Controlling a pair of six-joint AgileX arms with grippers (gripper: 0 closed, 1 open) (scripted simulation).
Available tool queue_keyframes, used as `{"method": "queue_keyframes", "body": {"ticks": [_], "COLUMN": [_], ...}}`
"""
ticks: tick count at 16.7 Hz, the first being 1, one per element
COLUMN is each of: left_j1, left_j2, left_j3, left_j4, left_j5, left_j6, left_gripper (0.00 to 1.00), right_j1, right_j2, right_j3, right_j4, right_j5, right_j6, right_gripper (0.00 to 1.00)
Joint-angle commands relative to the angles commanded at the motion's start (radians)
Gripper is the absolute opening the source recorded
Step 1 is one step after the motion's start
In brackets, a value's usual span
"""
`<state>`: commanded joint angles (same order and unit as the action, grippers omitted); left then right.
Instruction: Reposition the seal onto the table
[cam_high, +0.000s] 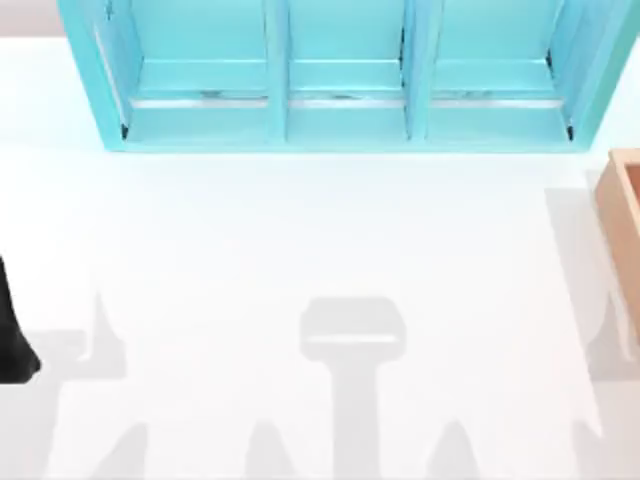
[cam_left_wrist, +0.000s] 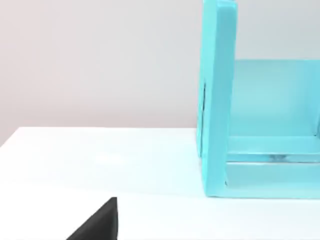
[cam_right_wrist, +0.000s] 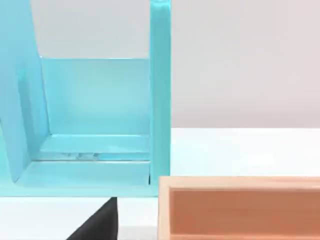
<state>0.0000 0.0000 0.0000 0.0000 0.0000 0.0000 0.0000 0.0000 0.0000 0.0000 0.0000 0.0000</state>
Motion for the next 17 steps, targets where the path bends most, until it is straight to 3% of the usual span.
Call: {"method": "queue_keyframes", "body": {"ticks": [7,17], "left_j1": [0.0,0.0], "left_j2": [0.0,0.0], "left_j3": [0.0,0.0], "left_j4": [0.0,0.0], "left_j5": [0.0,0.0], "left_j6": [0.0,0.0], "left_gripper": [1.0,1.0], "right_j1": [-0.042,-0.227], "right_j2": [0.161,1.039], "right_j3": [0.149,0.798], "right_j4": [-0.146,-0.777], "right_j5": [-0.002,-0.003], "right_j6": [-0.043,-0.225], "right_gripper": [1.0,1.0]}}
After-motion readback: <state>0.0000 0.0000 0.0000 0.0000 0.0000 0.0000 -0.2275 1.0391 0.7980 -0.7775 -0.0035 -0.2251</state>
